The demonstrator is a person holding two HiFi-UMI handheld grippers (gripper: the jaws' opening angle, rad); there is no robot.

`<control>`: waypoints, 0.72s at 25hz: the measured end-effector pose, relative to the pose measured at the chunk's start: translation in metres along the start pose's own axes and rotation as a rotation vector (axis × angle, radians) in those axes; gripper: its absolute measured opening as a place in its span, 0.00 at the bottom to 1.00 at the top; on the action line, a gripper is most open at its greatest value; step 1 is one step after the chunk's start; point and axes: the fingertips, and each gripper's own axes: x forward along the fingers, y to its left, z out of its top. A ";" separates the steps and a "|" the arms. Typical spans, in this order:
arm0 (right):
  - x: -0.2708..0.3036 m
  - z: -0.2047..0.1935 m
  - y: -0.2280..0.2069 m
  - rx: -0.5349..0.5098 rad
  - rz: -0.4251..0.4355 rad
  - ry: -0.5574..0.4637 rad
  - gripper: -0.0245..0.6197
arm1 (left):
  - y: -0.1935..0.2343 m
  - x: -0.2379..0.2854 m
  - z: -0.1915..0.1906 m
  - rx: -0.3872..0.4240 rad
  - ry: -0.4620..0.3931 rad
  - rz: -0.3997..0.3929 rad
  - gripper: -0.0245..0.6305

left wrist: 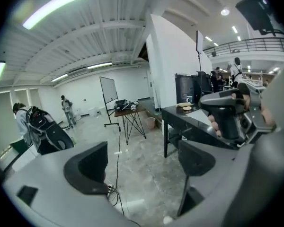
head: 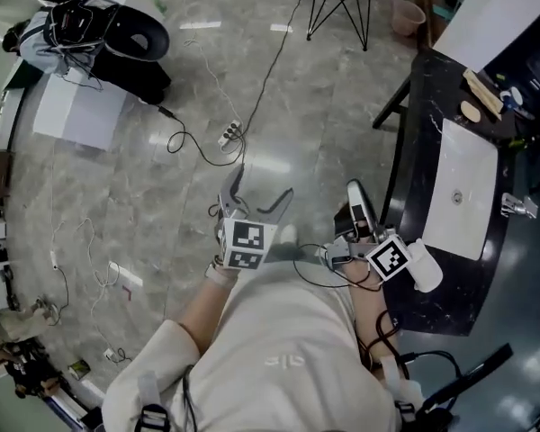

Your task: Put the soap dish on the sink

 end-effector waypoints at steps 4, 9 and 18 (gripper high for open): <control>0.023 -0.033 0.019 -0.012 0.033 0.096 0.09 | 0.023 -0.022 -0.006 -0.121 -0.046 0.015 0.76; 0.036 -0.055 0.033 -0.034 0.058 0.170 0.09 | 0.028 -0.037 0.003 -0.242 -0.102 -0.008 0.76; 0.040 -0.077 0.042 -0.071 0.067 0.241 0.09 | 0.039 -0.052 -0.005 -0.366 -0.141 -0.041 0.71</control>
